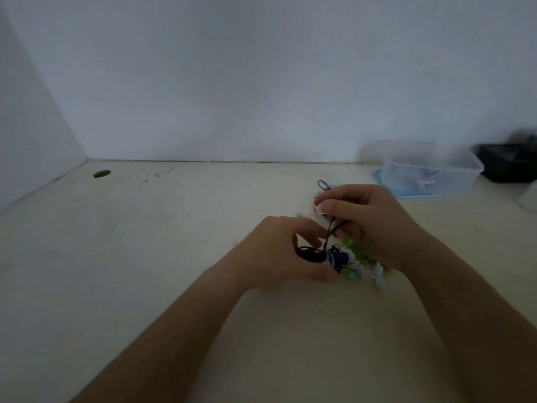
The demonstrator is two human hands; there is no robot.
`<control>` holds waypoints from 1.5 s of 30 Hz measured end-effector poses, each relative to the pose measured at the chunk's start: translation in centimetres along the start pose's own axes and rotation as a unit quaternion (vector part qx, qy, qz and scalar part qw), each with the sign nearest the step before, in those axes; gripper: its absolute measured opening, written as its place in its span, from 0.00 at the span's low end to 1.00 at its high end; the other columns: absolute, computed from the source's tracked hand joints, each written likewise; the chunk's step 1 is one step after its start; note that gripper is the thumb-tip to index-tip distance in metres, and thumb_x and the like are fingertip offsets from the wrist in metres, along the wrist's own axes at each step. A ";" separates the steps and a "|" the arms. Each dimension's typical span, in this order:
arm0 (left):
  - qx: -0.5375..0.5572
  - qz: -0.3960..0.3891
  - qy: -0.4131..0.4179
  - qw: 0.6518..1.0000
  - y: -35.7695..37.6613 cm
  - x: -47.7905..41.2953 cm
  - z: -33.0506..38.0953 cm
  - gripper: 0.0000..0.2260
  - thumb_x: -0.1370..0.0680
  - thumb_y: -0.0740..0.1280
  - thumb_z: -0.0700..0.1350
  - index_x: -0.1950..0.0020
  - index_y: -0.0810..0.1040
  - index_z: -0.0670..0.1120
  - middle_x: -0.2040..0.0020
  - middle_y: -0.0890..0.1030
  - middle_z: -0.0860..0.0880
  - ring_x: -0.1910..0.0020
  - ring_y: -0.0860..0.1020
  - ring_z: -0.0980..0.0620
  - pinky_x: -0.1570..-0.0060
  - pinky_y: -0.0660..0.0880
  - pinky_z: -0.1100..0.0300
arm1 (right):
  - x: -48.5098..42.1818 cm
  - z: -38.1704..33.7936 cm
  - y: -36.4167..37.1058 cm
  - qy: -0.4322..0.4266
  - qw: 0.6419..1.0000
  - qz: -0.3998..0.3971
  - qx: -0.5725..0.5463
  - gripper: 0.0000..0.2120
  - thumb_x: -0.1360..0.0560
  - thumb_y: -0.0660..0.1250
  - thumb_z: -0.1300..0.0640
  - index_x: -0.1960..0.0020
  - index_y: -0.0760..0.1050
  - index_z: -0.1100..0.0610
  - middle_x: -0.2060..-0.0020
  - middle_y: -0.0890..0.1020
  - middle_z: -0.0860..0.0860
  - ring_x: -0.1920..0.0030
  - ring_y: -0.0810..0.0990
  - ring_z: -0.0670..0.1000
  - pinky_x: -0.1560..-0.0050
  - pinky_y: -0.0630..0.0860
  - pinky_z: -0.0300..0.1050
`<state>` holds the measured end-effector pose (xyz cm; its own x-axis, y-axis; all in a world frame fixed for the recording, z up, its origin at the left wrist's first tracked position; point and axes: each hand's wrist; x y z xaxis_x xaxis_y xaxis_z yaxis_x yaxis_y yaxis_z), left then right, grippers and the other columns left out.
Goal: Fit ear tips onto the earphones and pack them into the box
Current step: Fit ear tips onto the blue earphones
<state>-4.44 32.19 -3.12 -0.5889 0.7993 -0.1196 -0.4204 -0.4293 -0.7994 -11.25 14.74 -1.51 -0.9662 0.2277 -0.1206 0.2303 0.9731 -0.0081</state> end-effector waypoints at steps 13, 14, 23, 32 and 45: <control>-0.048 0.056 0.031 0.997 -1.5 -1.8 2.5 0.12 0.27 0.75 0.48 0.44 0.84 0.52 0.52 0.85 0.54 0.55 0.80 0.56 0.49 0.77 0.59 | -0.2 -4.1 -3.1 0.067 0.994 0.037 -0.077 0.04 0.24 0.68 0.67 0.50 0.80 0.67 0.67 0.79 0.56 0.73 0.73 0.48 0.60 0.83 0.47; -0.056 0.059 0.037 0.996 -1.9 -2.3 3.0 0.12 0.27 0.76 0.47 0.43 0.84 0.52 0.52 0.85 0.53 0.55 0.80 0.56 0.49 0.77 0.60 | -0.1 -4.5 -3.6 0.072 0.994 0.042 -0.077 0.04 0.23 0.68 0.67 0.49 0.79 0.67 0.66 0.79 0.56 0.72 0.74 0.49 0.59 0.84 0.49; 0.019 0.119 0.028 0.992 -3.2 -11.2 7.8 0.14 0.29 0.77 0.46 0.45 0.82 0.51 0.55 0.82 0.55 0.60 0.79 0.59 0.63 0.69 0.78 | -1.6 -7.2 -10.6 0.091 0.976 0.155 -0.126 0.03 0.21 0.65 0.66 0.47 0.76 0.64 0.60 0.78 0.60 0.67 0.80 0.52 0.62 0.83 0.47; 0.377 0.107 -0.121 0.912 1.1 -22.0 11.1 0.13 0.29 0.77 0.36 0.47 0.81 0.36 0.54 0.84 0.37 0.61 0.82 0.47 0.55 0.82 0.58 | -6.3 -6.8 -18.4 0.110 0.946 0.254 -0.167 0.06 0.21 0.64 0.68 0.57 0.73 0.68 0.63 0.76 0.60 0.63 0.78 0.54 0.59 0.84 0.49; 0.323 0.033 -0.125 0.938 5.2 -28.7 11.1 0.22 0.23 0.71 0.41 0.30 0.73 0.41 0.35 0.75 0.46 0.39 0.74 0.47 0.34 0.73 0.50 | -9.4 -4.7 -22.8 0.163 0.934 0.313 0.047 0.16 0.24 0.66 0.65 0.39 0.73 0.72 0.37 0.77 0.67 0.37 0.77 0.62 0.52 0.81 0.52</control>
<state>2.58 2.30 2.68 -0.7377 0.6733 0.0497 -0.6601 -0.7038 -0.2626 -7.93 -9.47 4.51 -0.6185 0.7652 0.1788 0.7569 0.6412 -0.1263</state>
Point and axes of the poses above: each hand's wrist, its own x-axis away from the middle knuckle, its own y-axis out of the palm, z = x × y
